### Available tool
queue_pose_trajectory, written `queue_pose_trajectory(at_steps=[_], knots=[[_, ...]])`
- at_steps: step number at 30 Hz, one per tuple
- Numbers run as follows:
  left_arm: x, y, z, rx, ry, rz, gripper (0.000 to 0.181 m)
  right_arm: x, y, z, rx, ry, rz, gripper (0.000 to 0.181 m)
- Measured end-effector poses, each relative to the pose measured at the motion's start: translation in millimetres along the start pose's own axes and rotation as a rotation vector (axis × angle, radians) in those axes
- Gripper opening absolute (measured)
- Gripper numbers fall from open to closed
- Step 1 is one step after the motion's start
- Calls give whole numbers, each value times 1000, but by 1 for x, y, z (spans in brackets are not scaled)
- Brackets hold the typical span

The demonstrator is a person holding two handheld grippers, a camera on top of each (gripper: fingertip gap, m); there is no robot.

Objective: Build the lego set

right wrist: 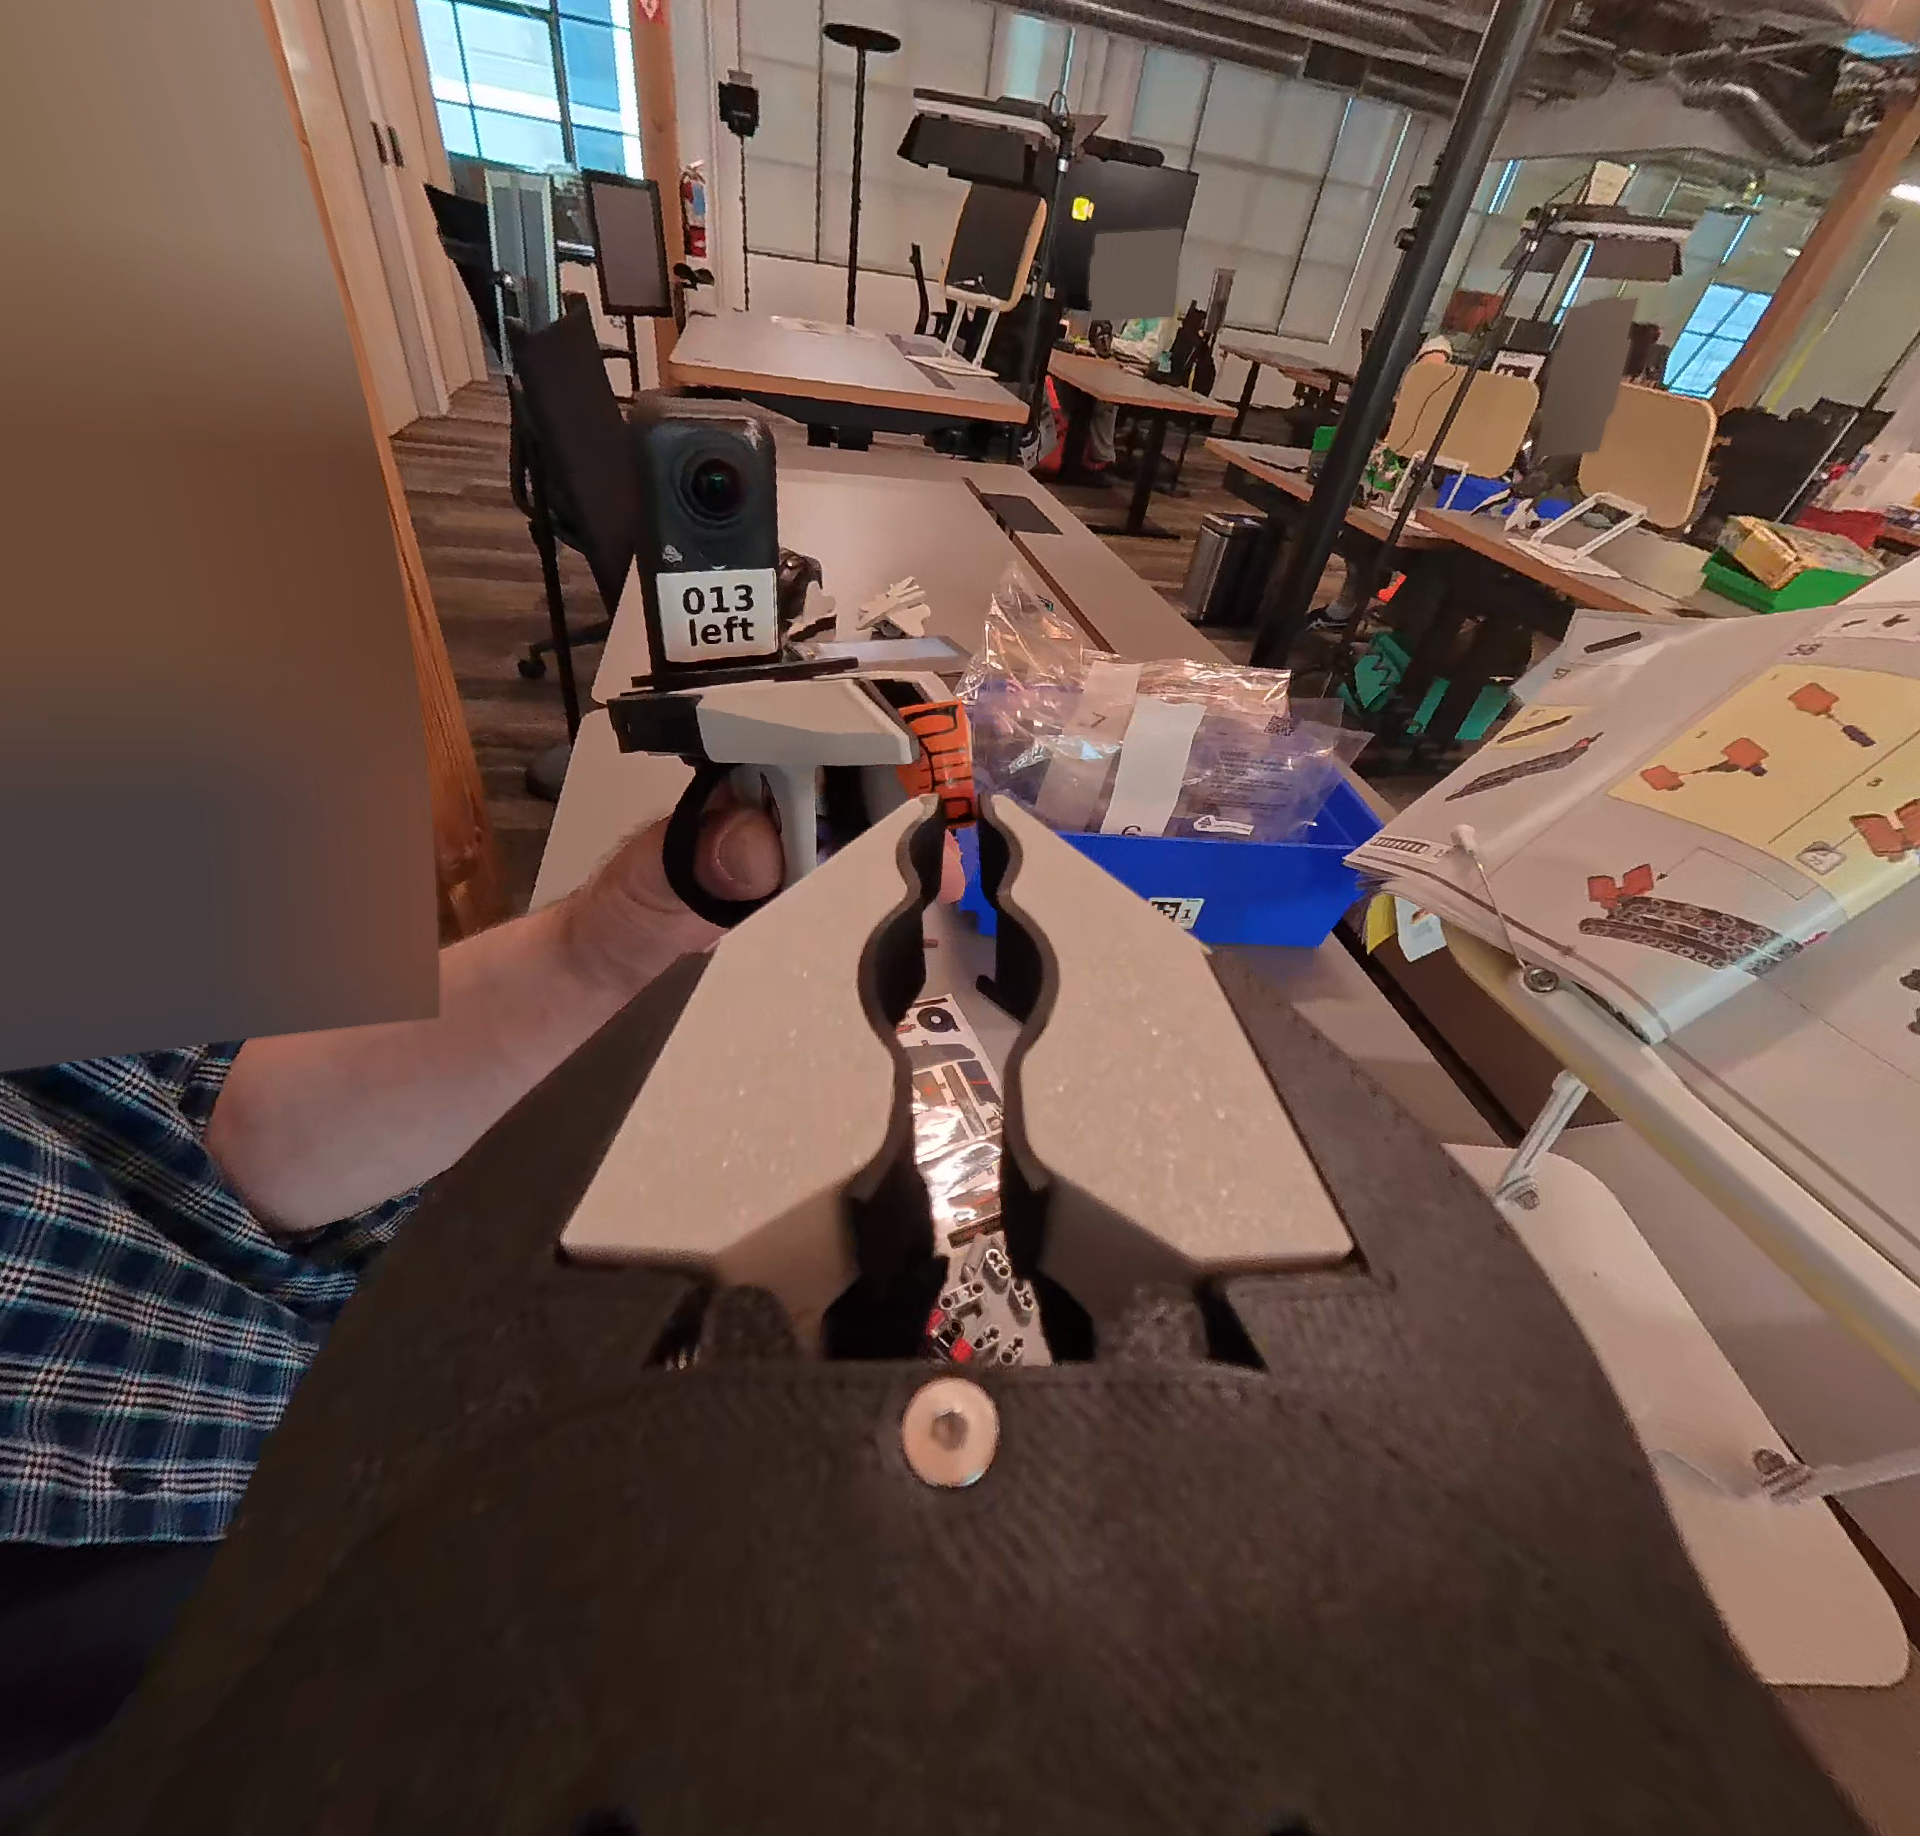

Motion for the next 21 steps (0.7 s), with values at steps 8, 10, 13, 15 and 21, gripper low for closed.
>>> queue_pose_trajectory(at_steps=[8,10,13,15,21], knots=[[3,-1,0,7,-42,-27,7,1,1,2,11,-3,34,0],[3,-1,0,6,-53,-36,7,0,1,2,25,-19,23,0],[5,-1,-1,18,-49,-25,7,-1,3,1,63,-62,-24,0],[5,-2,-1,26,-38,-18,6,-3,2,2,70,-85,-62,4],[5,-3,-1,27,-36,-17,6,-4,2,4,66,-74,-41,4]])
Point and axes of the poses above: each gripper's, where its closed fingertips meet, y back along the fingers, z out of its underside, x = y × z across the jaws, the point moved 1 cm from there along y, back along the fingers, and after that the axes turned 11 degrees about -x, right-handed, at the moved point
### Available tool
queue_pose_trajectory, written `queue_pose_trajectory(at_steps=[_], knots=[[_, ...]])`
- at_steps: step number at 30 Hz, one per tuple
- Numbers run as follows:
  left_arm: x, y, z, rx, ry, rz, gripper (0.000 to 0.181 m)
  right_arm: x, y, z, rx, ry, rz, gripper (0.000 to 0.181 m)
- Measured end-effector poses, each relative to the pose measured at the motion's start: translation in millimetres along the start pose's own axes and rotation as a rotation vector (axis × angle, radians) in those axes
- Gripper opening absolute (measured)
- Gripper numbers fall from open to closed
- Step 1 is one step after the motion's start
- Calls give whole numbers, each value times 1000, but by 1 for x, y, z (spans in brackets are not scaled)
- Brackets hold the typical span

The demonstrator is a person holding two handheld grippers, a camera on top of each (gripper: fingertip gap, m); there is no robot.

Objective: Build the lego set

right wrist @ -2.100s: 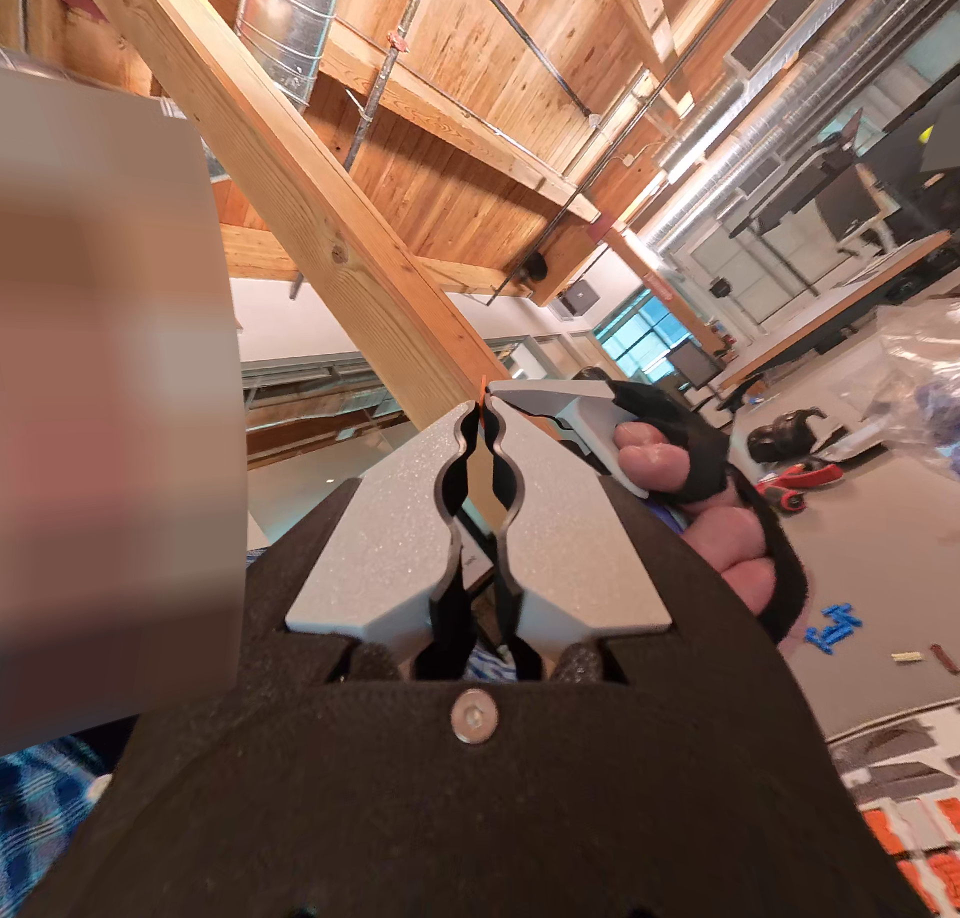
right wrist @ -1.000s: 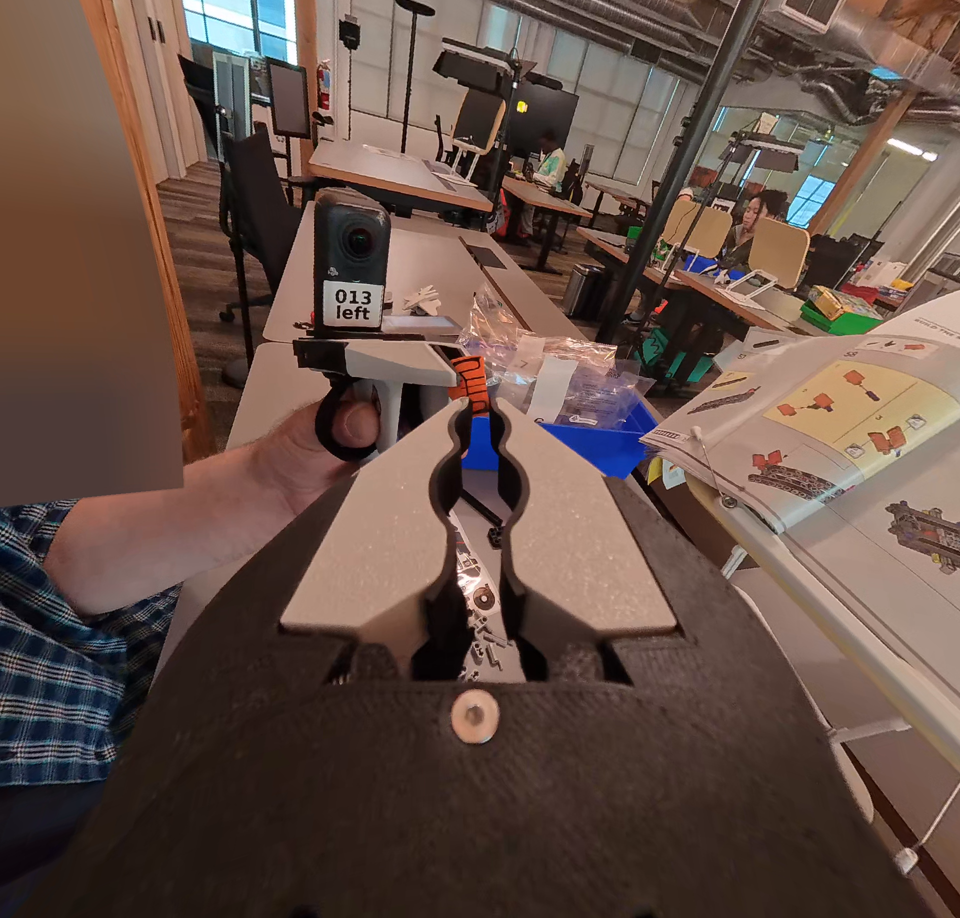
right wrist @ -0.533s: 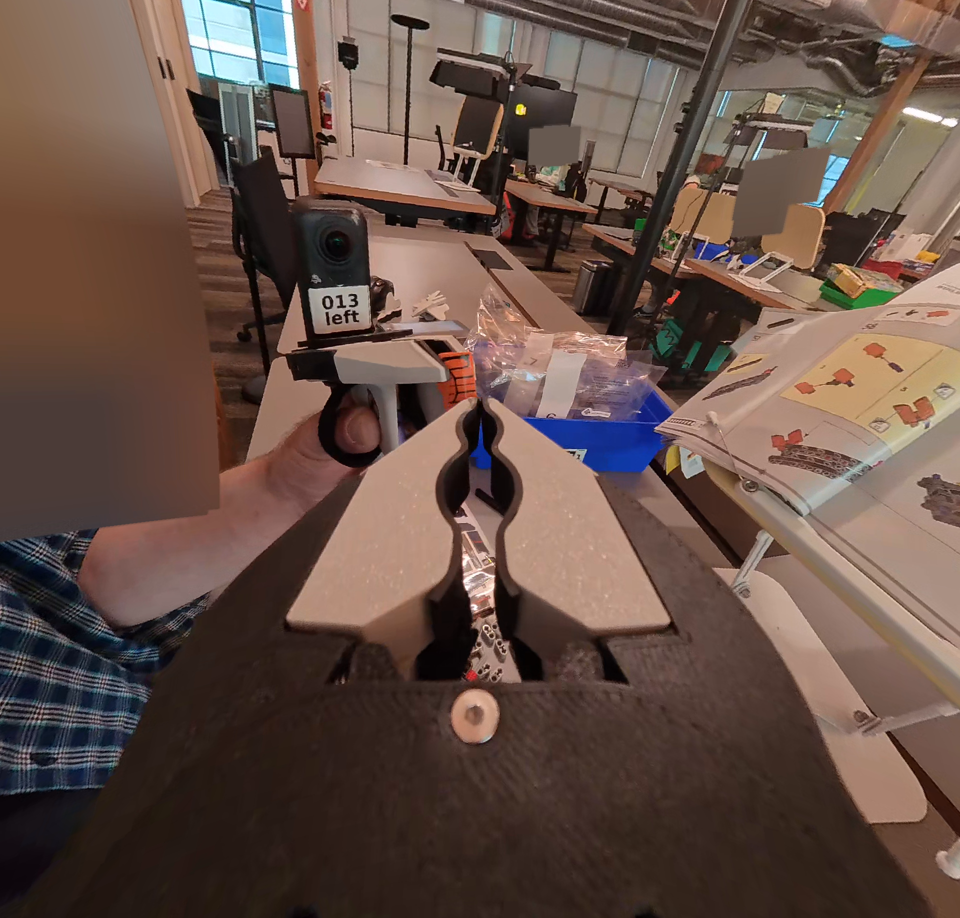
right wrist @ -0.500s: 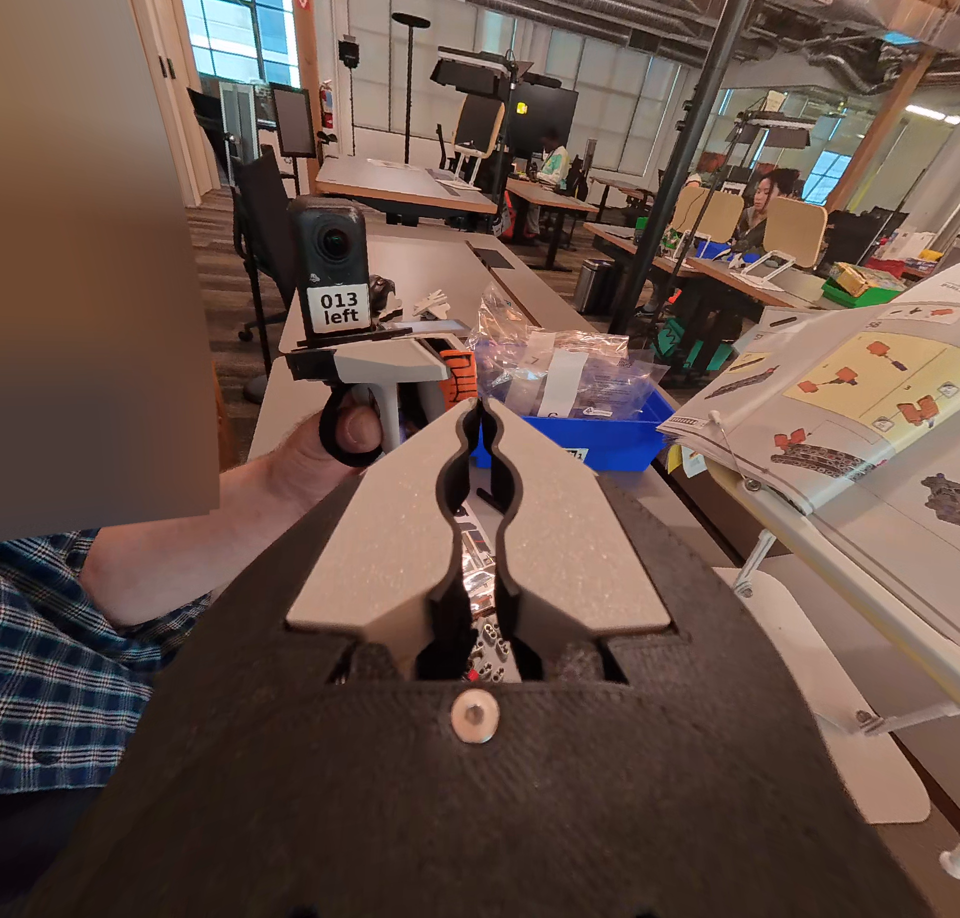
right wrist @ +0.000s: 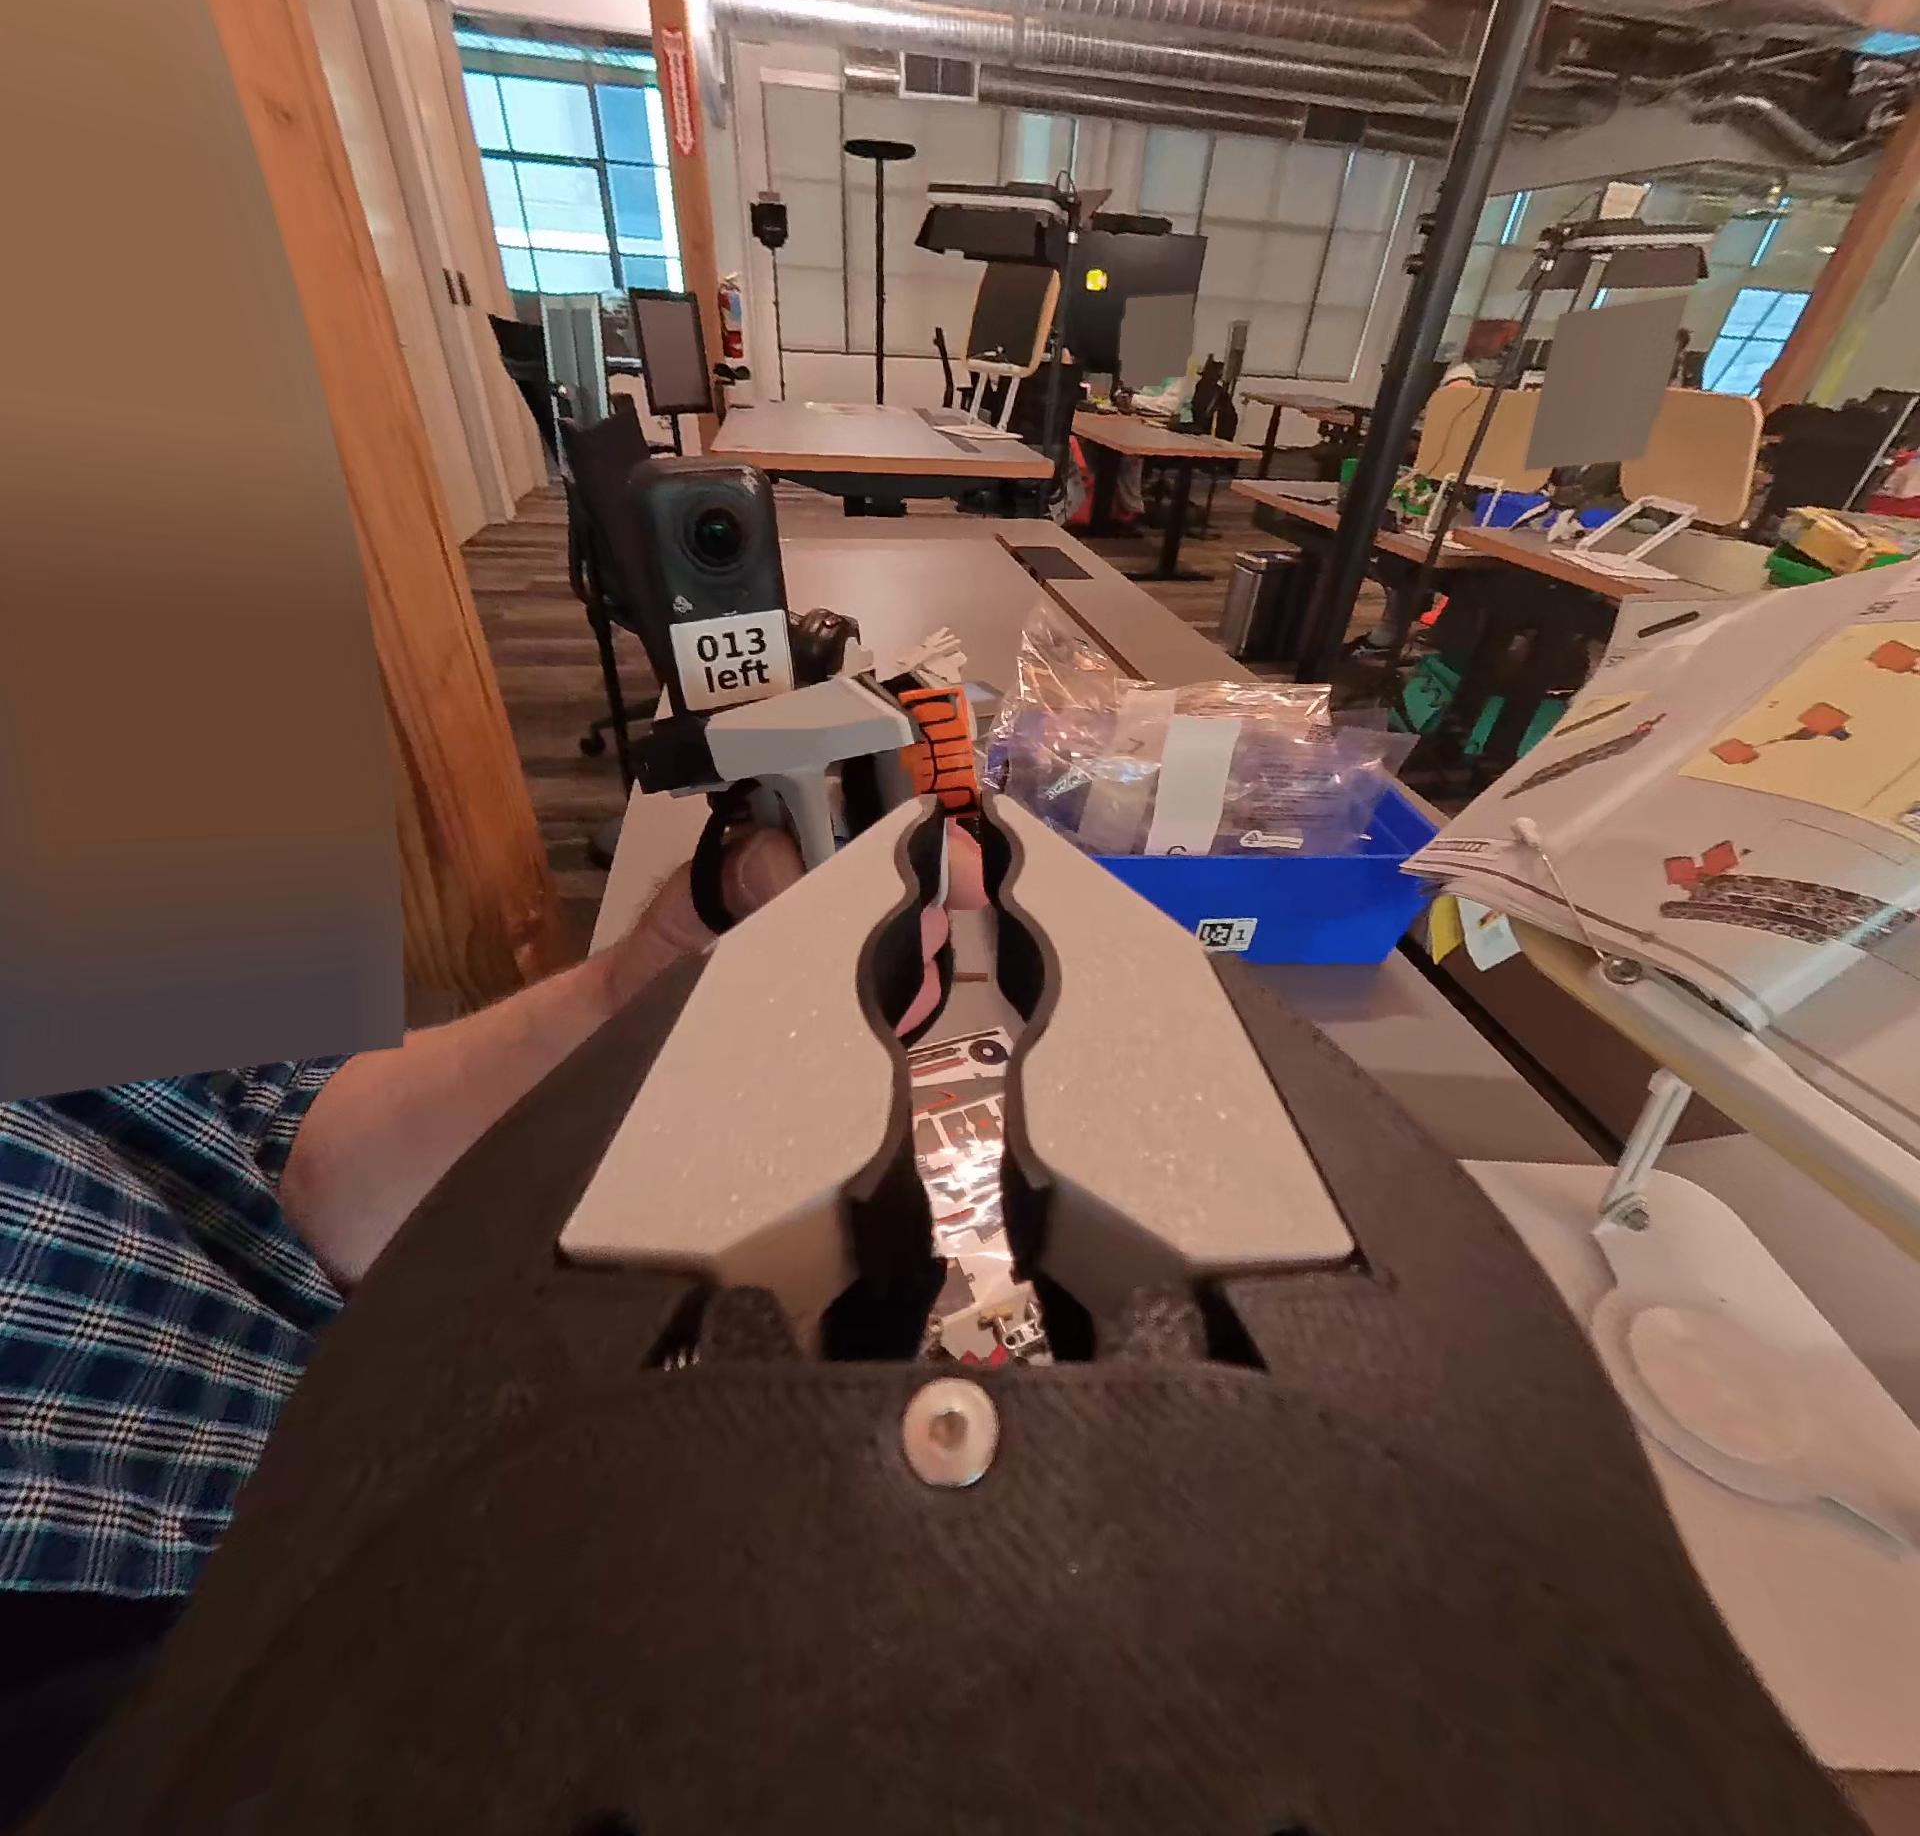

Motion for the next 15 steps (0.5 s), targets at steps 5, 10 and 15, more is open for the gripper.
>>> queue_pose_trajectory(at_steps=[5,10,15], knots=[[0,0,0,0,-9,-7,7,0,1,-1,-17,47,62,1],[1,0,-1,2,-23,-20,7,1,2,-1,-32,84,123,0],[1,0,-2,5,-32,-28,7,1,2,-3,-15,70,123,0]])
Point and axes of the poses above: each gripper's, where its closed fingertips meet, y back along the fingers, z out of its underside, x = y × z across the jaws, the point moved 1 cm from there along y, back along the fingers, and after that the axes turned 11 degrees about -x, right-handed, at the moved point
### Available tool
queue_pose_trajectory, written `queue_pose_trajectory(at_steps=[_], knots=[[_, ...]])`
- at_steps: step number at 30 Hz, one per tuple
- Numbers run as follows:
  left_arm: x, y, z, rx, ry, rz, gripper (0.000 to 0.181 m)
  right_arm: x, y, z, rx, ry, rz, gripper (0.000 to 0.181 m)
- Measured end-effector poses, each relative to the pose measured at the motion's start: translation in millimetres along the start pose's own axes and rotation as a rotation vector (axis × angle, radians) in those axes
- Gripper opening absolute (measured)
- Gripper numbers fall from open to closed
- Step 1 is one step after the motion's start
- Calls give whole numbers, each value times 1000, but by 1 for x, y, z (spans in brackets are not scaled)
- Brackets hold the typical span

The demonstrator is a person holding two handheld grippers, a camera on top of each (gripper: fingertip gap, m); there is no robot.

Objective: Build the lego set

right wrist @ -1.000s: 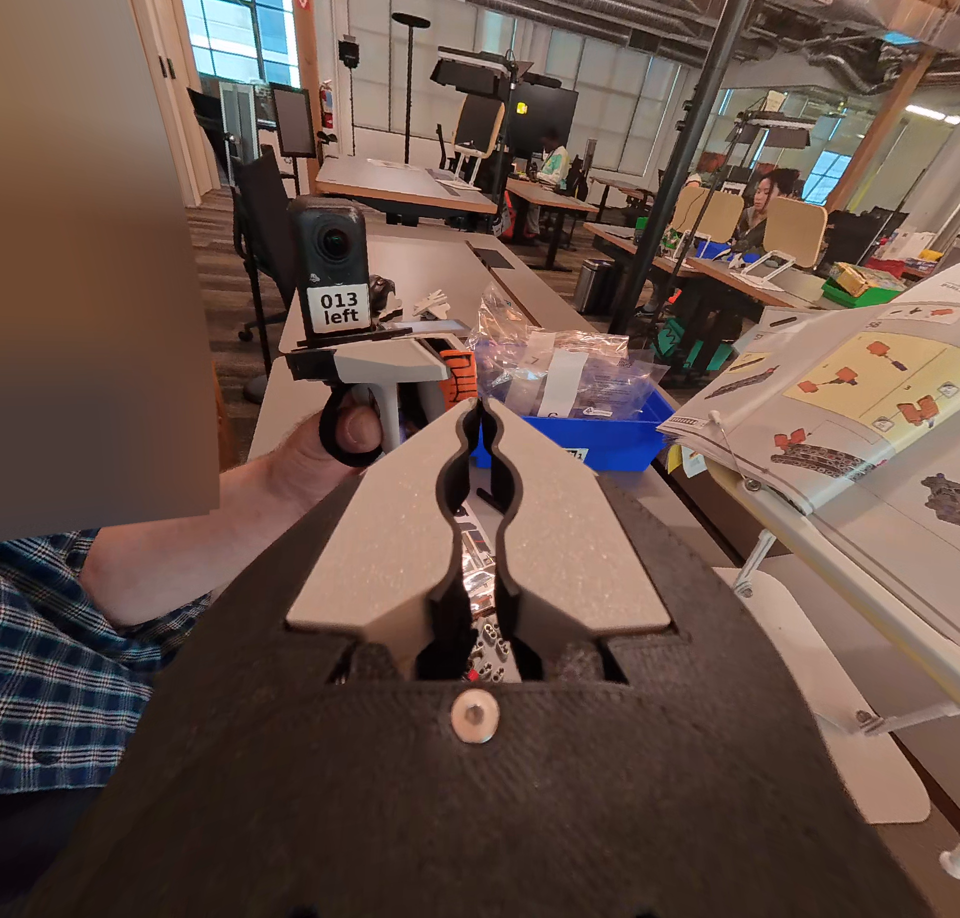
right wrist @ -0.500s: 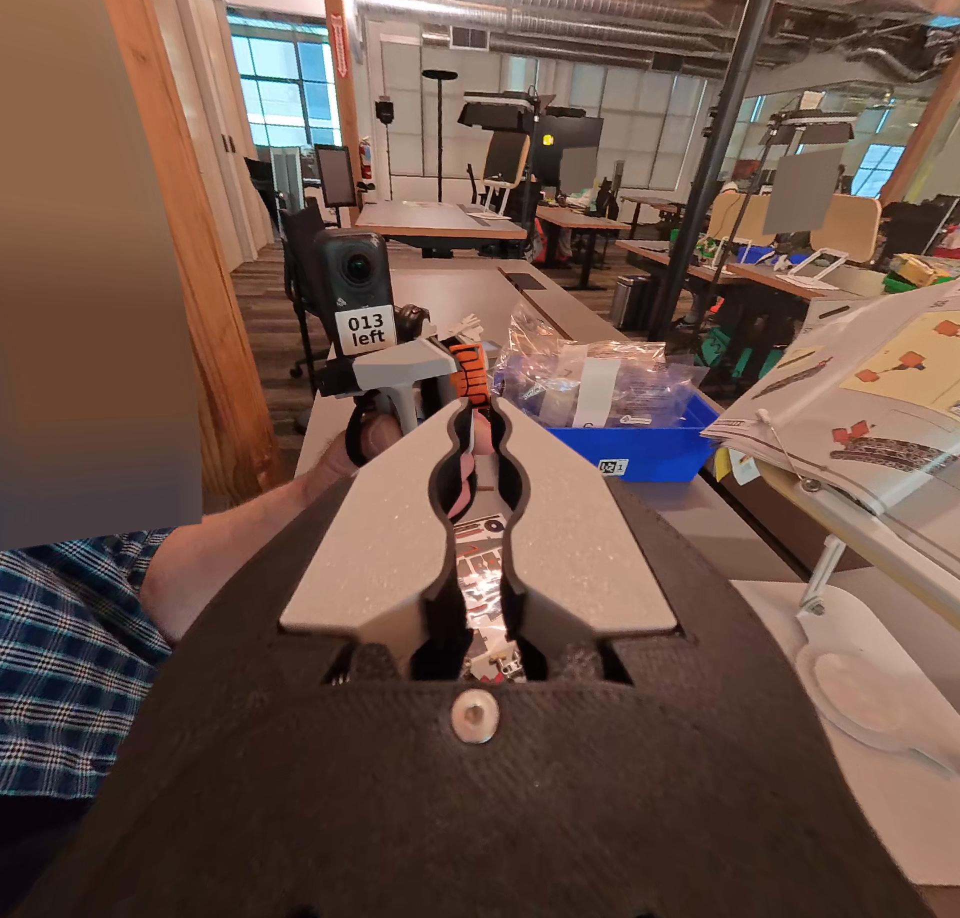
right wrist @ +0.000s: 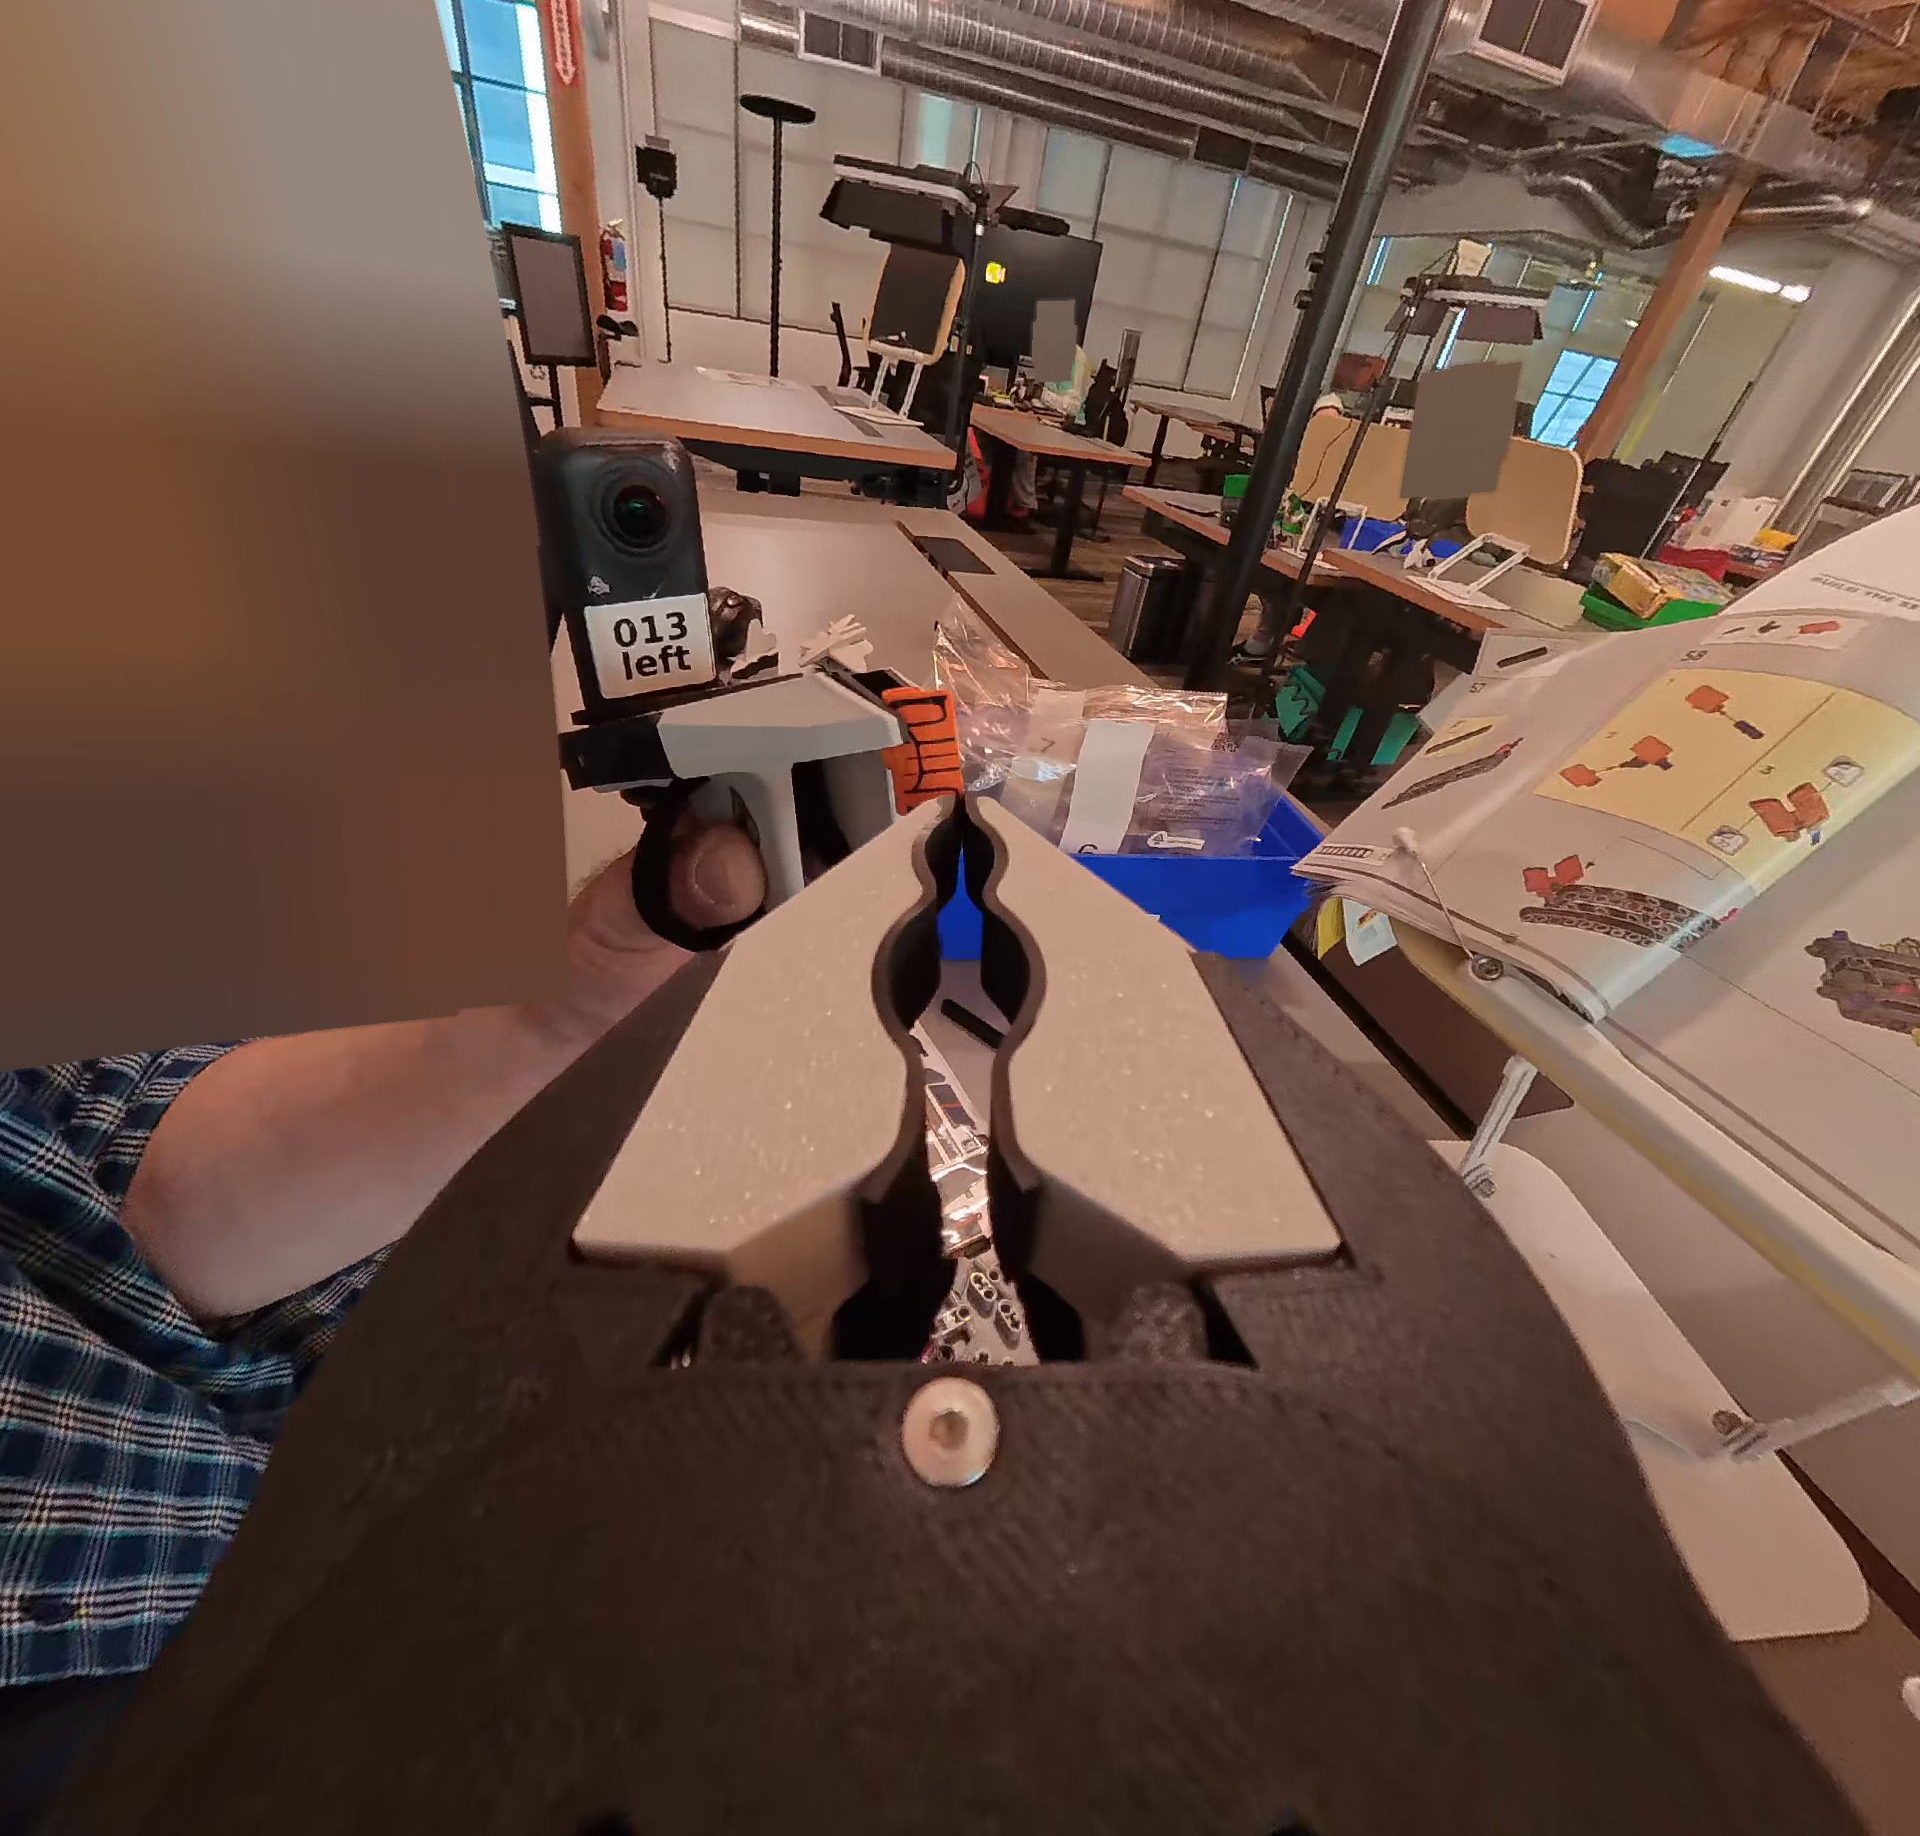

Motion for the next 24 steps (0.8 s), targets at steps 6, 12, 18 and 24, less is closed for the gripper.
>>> queue_pose_trajectory(at_steps=[6,12,18,24], knots=[[2,0,0,-12,-36,-24,7,-1,1,0,2,10,16,0],[3,-2,1,-40,-105,-82,7,-1,3,-2,-3,39,58,0],[4,-3,1,-61,-145,-117,7,-3,4,-3,-13,50,62,0],[3,-2,0,-56,-141,-116,7,-6,5,-3,-1,32,11,0]])
Point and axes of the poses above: each gripper's, where its closed fingertips meet, y back along the fingers, z out of its underside, x = y × z across the jaws, the point moved 1 cm from there along y, back along the fingers, and after that the axes turned 11 degrees about -x, right-handed, at the moved point
